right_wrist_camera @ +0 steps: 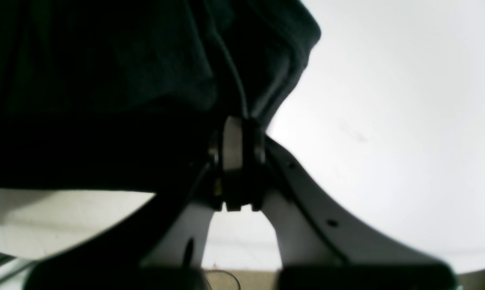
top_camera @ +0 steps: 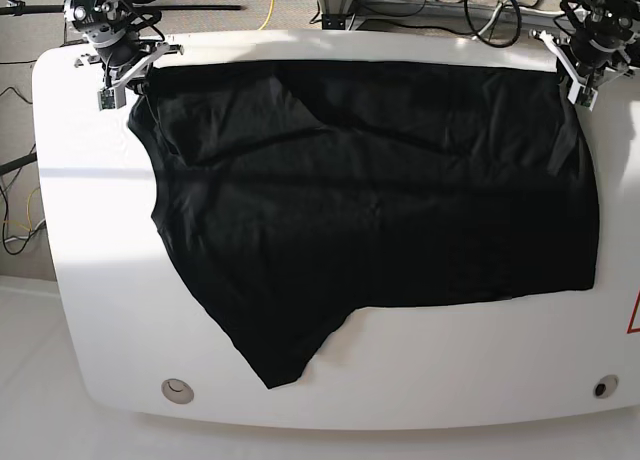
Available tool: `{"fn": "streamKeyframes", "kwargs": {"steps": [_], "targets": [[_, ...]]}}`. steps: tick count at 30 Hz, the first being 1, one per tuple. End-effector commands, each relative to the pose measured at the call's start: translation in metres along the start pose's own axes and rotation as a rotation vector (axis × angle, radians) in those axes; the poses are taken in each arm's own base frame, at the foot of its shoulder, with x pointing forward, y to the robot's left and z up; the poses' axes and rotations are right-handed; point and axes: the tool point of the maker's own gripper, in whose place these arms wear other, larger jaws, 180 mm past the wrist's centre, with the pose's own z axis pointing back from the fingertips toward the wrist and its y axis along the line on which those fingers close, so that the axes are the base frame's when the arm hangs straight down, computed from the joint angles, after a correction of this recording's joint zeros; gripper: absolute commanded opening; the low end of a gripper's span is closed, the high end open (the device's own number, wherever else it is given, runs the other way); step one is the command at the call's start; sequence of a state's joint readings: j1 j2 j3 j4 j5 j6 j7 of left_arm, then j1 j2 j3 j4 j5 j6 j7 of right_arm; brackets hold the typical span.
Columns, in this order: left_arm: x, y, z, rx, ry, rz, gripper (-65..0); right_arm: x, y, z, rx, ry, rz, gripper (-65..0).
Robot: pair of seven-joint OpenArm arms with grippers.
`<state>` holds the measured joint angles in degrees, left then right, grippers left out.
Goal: Fold the T-shirt properly
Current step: 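Drag the regrasped shirt edge further toward the arm bases with both grippers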
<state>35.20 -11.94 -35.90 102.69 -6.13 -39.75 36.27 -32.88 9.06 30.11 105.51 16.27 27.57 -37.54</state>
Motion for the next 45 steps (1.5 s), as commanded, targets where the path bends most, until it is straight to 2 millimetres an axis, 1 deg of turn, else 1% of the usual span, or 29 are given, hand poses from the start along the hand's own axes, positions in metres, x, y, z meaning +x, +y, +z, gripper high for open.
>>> {"fn": "streamKeyframes", "kwargs": {"steps": [1,4,8,10,16,18,20,24,26,28,30,34,38,40,42,44,45], "targets": [[0.005,-0.005,0.007,-0.014,-0.023,-0.031,-63.0,0.012,-0.001,0.008,0.004,-0.037,0.03,-65.0],[-0.001,-0.014,0.007,-0.037,-0.013,-0.038,-63.1,0.009,-0.002,0.01,0.001,-0.022,0.033,-65.0],[-0.009,-0.019,0.005,-0.054,0.002,-0.041,-63.4,0.006,-0.005,0.01,-0.01,-0.014,0.029,-65.0],[-0.014,-0.011,0.003,-0.04,0.016,-0.029,-63.6,0.005,-0.007,0.012,-0.019,-0.02,0.027,-65.0],[-0.021,-0.007,-0.001,-0.036,0.029,-0.011,-63.8,0.004,-0.012,0.01,-0.031,-0.021,0.019,-65.0],[-0.027,-0.001,0.0,-0.025,0.045,0.008,-61.7,0.007,-0.006,0.009,-0.01,-0.028,0.025,-65.0],[-0.028,0.0,0.001,-0.02,0.047,0.008,-59.8,0.007,-0.005,0.01,-0.009,-0.028,0.027,-65.0],[-0.027,0.005,0.003,-0.005,0.047,0.008,-51.8,0.007,-0.005,0.01,-0.008,-0.027,0.027,-64.8],[-0.027,0.008,0.005,0.003,0.046,0.011,-49.9,0.006,-0.004,0.01,-0.007,-0.025,0.028,-64.8],[-0.024,0.011,0.006,0.012,0.037,0.013,-49.5,0.007,-0.004,0.01,-0.007,-0.027,0.028,-64.8],[-0.017,0.015,0.006,0.023,0.017,0.019,-51.0,0.007,-0.006,0.01,-0.016,-0.025,0.027,-65.0],[-0.013,0.018,0.007,0.033,0.007,0.024,-56.1,0.007,-0.006,0.01,-0.015,-0.027,0.029,-65.0],[-0.009,0.018,0.007,0.034,-0.001,0.021,-54.0,0.009,-0.005,0.01,-0.014,-0.031,0.033,-65.0],[-0.007,0.014,0.004,0.018,-0.004,0.018,-46.2,0.007,-0.007,0.01,-0.018,-0.021,0.037,-59.2],[-0.007,0.014,0.005,0.018,0.0,0.013,-39.6,0.007,-0.007,0.01,-0.018,-0.016,0.037,-51.6],[-0.006,0.014,0.006,0.021,0.0,0.008,-34.4,0.007,-0.007,0.01,-0.019,-0.017,0.038,-45.0],[-0.005,0.015,0.007,0.023,-0.002,0.007,-32.5,0.007,-0.007,0.01,-0.019,-0.017,0.041,-42.9]]}}
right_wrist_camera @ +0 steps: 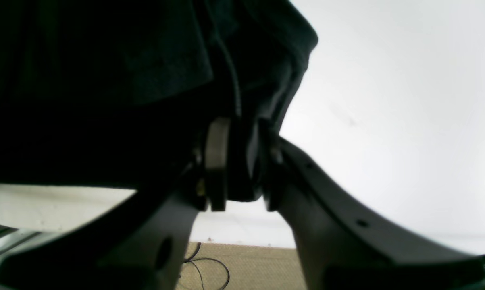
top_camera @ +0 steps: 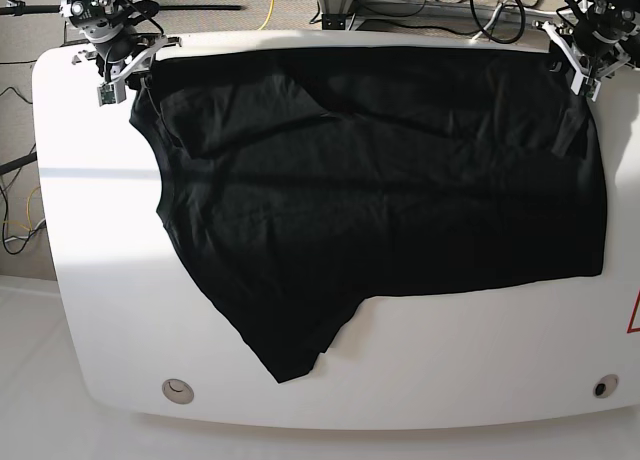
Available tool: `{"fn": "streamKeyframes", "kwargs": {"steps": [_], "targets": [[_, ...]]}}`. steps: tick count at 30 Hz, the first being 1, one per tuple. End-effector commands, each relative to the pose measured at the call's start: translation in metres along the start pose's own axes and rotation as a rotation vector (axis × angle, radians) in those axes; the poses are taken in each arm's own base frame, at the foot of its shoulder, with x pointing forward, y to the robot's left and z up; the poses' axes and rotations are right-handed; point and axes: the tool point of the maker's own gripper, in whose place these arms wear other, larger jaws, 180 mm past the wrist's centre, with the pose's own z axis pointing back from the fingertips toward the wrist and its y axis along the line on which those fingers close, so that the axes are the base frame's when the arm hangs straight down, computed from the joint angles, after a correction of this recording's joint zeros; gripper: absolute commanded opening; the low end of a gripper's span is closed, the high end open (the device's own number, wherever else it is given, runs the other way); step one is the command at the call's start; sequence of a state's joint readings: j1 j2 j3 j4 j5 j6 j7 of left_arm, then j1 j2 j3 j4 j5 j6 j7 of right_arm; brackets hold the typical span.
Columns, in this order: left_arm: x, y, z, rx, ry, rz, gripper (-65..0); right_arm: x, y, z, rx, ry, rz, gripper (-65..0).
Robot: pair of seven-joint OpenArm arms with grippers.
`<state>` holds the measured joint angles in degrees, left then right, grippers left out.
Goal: Fold the T-shirt properly
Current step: 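Drag the regrasped shirt edge further toward the arm bases with both grippers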
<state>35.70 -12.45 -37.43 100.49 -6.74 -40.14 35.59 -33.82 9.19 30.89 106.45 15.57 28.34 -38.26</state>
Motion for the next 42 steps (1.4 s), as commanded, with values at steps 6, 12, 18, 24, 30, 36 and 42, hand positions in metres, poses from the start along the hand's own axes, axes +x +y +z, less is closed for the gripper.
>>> {"fn": "streamKeyframes", "kwargs": {"steps": [6,12,18,24,30,36,42], "targets": [[0.02,0.025,0.019,0.077,-0.046,-0.038,-23.2,0.021,-0.006,0.011,-0.024,-0.057,0.044,-38.2],[0.032,0.043,0.03,0.132,-0.08,-0.043,-24.0,0.028,-0.007,0.016,-0.033,-0.075,0.057,-39.1],[0.029,0.052,0.032,0.156,-0.086,-0.011,-27.2,0.041,-0.002,0.021,-0.031,-0.102,0.091,-38.7],[0.027,0.054,0.032,0.158,-0.079,-0.006,-27.4,0.043,-0.001,0.022,-0.03,-0.111,0.095,-38.1],[0.026,0.056,0.032,0.163,-0.07,-0.01,-25.8,0.045,0.0,0.021,-0.026,-0.12,0.093,-36.6],[0.048,0.058,0.032,0.175,-0.13,-0.018,-25.4,0.069,0.001,0.016,-0.027,-0.184,0.09,-34.3],[0.068,0.062,0.031,0.188,-0.177,-0.016,-26.0,0.098,0.002,0.009,-0.026,-0.255,0.085,-34.1]]}}
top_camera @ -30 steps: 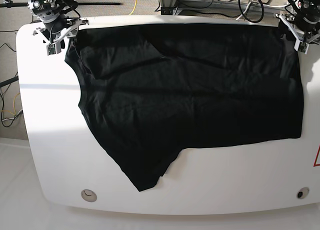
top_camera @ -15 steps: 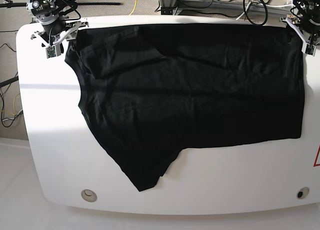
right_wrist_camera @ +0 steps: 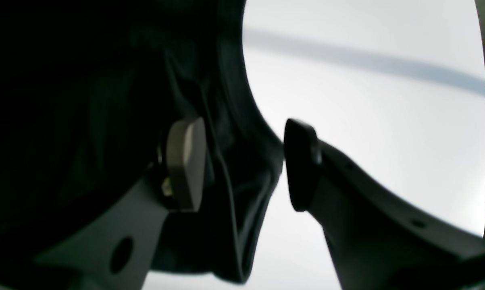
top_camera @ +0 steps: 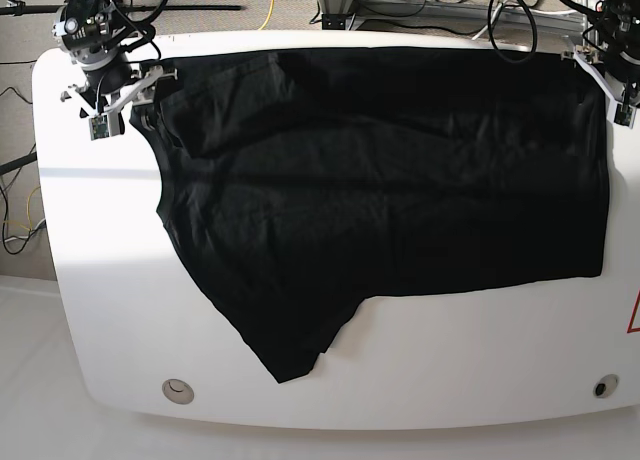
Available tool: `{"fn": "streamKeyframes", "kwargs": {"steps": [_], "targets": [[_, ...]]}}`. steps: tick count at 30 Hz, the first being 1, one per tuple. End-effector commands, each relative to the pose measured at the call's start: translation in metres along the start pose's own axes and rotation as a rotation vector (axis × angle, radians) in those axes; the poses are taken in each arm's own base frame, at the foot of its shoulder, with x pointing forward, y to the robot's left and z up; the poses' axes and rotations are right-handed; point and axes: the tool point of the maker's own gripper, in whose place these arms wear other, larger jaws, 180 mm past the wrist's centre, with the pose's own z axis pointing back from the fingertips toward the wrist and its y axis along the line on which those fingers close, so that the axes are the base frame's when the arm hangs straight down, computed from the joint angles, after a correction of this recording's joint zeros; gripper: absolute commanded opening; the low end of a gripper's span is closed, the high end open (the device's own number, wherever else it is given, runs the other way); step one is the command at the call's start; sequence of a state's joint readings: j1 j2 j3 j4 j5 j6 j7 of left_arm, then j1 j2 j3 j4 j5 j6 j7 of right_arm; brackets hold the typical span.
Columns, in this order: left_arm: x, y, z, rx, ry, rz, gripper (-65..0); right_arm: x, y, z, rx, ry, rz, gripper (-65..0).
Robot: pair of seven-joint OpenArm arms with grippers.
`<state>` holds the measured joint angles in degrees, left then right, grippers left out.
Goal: Fold the T-shirt properly
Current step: 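Drag the regrasped shirt edge further toward the arm bases with both grippers, then open both grippers and release the shirt edge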
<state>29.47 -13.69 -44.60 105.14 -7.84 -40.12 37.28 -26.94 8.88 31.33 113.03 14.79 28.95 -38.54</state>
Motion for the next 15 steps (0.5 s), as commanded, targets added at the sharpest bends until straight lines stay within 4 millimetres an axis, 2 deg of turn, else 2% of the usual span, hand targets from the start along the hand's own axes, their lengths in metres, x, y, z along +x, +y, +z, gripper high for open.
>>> {"fn": "streamKeyframes", "kwargs": {"steps": [1,3,7,11,13,15], "targets": [[0.016,0.008,0.003,0.021,-0.046,-0.019,-26.0,0.021,-0.003,-0.003,-0.005,-0.062,0.011,-34.2],[0.04,0.012,-0.002,0.036,-0.106,-0.014,-25.3,0.055,-0.008,-0.015,-0.026,-0.136,0.016,-34.7],[0.06,0.015,-0.007,0.046,-0.152,-0.015,-25.1,0.08,-0.007,-0.027,-0.032,-0.174,0.028,-35.0],[0.072,0.015,-0.013,0.042,-0.18,-0.01,-24.8,0.096,-0.004,-0.039,-0.026,-0.186,0.036,-35.1],[0.073,0.013,-0.016,0.03,-0.198,0.016,-24.3,0.101,0.009,-0.05,0.023,-0.177,0.03,-34.9],[0.074,0.013,-0.016,0.028,-0.204,0.019,-24.1,0.103,0.011,-0.053,0.031,-0.175,0.03,-34.9]]}}
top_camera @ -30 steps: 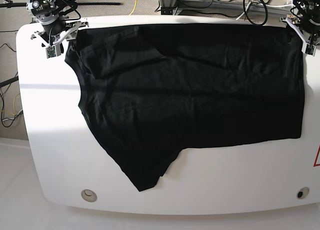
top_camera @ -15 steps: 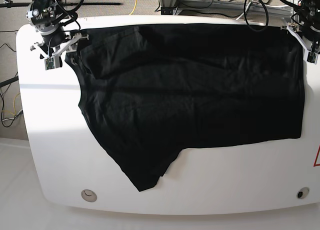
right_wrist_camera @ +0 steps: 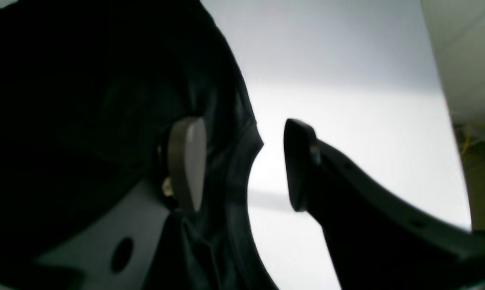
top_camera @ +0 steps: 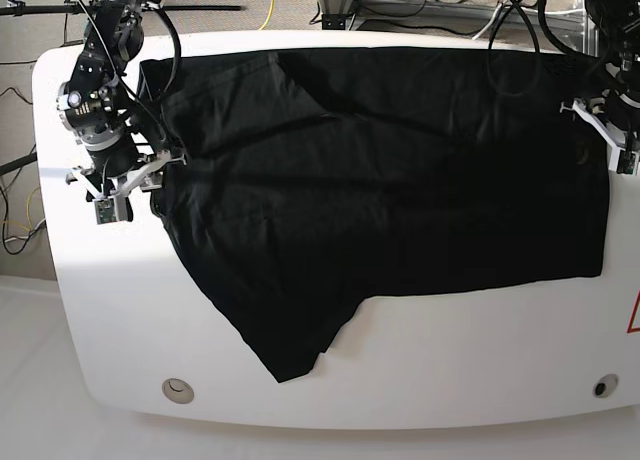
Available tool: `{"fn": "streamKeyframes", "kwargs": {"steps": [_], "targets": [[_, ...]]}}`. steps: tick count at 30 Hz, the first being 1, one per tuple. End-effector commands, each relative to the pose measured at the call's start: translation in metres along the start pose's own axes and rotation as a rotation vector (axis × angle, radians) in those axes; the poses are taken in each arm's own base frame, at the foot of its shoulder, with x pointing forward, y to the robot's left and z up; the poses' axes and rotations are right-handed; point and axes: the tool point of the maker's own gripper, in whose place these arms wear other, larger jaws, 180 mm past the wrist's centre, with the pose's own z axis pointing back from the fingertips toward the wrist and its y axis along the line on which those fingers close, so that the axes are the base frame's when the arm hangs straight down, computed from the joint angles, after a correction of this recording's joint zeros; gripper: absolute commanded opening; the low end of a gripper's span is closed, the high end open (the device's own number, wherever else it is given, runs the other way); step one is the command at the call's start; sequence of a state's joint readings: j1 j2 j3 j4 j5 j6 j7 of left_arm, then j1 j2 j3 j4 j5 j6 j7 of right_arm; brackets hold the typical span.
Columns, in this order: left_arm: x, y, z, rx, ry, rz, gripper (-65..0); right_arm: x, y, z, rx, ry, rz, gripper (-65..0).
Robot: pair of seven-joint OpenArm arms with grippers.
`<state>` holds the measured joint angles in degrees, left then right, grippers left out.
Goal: Fold the T-shirt properly
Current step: 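Open both grippers and release the shirt edge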
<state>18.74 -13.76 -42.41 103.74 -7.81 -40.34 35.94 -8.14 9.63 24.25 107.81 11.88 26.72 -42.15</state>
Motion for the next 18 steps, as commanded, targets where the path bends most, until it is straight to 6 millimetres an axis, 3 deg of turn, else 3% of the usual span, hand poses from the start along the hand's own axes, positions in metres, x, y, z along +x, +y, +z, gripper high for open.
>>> {"fn": "streamKeyframes", "kwargs": {"steps": [1,6,14,18], "targets": [[0.004,0.007,0.003,0.018,-0.02,-0.004,-24.1,0.009,-0.001,-0.002,0.007,-0.02,0.005,-35.0],[0.003,0.007,0.001,0.016,-0.023,0.006,-23.8,0.009,0.0,-0.008,0.016,-0.009,-0.005,-35.0],[0.004,0.009,-0.002,0.012,-0.024,0.008,-25.2,-0.006,-0.002,-0.02,0.061,0.038,-0.062,-33.7],[0.003,0.006,-0.009,-0.002,-0.026,0.034,-25.5,-0.005,0.003,-0.034,0.095,0.031,-0.091,-34.0]]}}
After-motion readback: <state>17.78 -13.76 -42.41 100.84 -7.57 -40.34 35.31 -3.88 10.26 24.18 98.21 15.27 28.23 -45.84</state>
